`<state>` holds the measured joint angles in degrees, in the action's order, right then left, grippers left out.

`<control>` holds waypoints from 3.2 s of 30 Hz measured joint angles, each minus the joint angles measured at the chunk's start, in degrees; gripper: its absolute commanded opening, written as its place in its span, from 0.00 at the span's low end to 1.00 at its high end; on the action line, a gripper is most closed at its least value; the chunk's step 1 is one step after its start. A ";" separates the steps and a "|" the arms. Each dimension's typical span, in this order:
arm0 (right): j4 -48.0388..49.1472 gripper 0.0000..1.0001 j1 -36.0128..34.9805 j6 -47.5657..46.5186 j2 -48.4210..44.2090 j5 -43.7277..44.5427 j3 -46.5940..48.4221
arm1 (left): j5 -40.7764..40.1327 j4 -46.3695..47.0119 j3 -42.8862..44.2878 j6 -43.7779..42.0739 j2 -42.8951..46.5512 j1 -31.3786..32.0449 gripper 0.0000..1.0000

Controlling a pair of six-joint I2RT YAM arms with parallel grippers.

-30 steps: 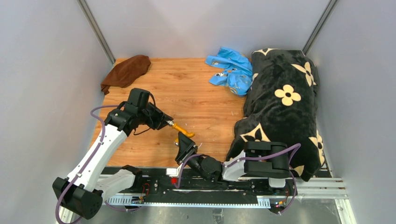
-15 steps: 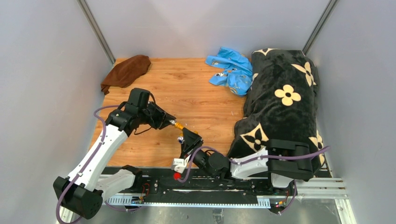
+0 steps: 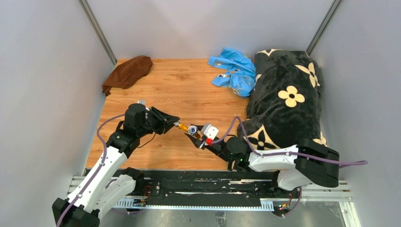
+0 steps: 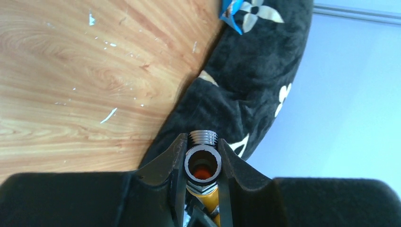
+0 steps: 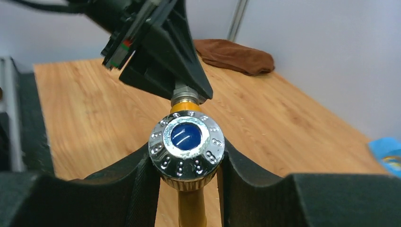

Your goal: Install the water faucets

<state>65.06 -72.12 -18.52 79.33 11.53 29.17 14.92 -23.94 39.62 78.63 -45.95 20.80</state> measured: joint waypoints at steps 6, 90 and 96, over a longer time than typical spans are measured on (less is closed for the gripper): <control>8.41 0.01 7.04 25.99 1.01 -7.06 -2.80 | -0.76 7.72 -4.63 -0.42 5.07 0.07 0.00; -52.13 0.14 20.17 40.04 -25.53 -8.63 3.28 | 1.40 23.30 0.90 -13.75 -14.53 10.54 0.00; -54.12 0.15 20.46 38.82 -22.56 -10.54 4.57 | 1.86 23.93 1.42 -14.40 -14.64 10.54 0.00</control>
<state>10.94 -51.66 20.29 56.77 0.99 33.74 16.78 -0.01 41.04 64.23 -60.60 31.33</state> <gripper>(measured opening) 0.150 0.282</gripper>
